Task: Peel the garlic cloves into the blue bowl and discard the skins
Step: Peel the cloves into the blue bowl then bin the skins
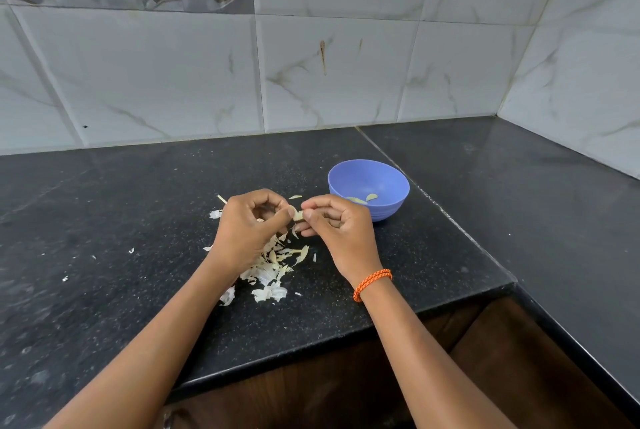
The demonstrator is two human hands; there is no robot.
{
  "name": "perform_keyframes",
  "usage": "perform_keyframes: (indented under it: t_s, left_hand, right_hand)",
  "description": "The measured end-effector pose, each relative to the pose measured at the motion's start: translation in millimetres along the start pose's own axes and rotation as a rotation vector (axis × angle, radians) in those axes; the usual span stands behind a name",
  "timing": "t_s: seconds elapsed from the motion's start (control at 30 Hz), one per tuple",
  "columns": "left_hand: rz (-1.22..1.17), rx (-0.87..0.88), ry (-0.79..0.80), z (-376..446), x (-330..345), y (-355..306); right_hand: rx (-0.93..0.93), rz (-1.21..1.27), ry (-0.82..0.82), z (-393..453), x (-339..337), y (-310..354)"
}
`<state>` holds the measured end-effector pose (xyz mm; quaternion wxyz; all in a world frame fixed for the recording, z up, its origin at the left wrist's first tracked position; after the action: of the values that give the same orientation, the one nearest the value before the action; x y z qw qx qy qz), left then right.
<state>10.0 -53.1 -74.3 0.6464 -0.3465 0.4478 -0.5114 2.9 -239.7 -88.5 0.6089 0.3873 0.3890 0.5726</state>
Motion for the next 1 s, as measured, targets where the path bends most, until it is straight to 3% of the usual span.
perform_keyframes:
  t_s: [0.23,0.5,0.8,1.0]
  left_hand:
    - [0.070,0.003,-0.055,0.0,-2.2,0.2]
    - [0.009,-0.014,0.012,-3.4,0.8,-4.8]
    - [-0.063,-0.049,0.065,-3.7,-0.9,-4.4]
    - [-0.045,-0.051,0.003,-1.3,-2.7,-3.6]
  right_hand:
    - [0.000,-0.023,-0.023,1.2,-1.2,1.4]
    - [0.017,-0.116,0.059,1.7,4.2,0.7]
    - [0.014,-0.094,0.057,1.3,2.3,3.3]
    - [0.002,-0.038,-0.004,1.4,-1.8,2.1]
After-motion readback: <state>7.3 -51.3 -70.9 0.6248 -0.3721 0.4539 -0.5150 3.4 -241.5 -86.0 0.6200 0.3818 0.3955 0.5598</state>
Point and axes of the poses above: each hand's wrist, its own z-axis towards the middle knuckle, its own x-axis out of the palm, y = z × x, the point moved 1 cm from there along z, towards the middle knuckle, and after that the axes turned 3 degrees about -y, right-handed, at the moved point
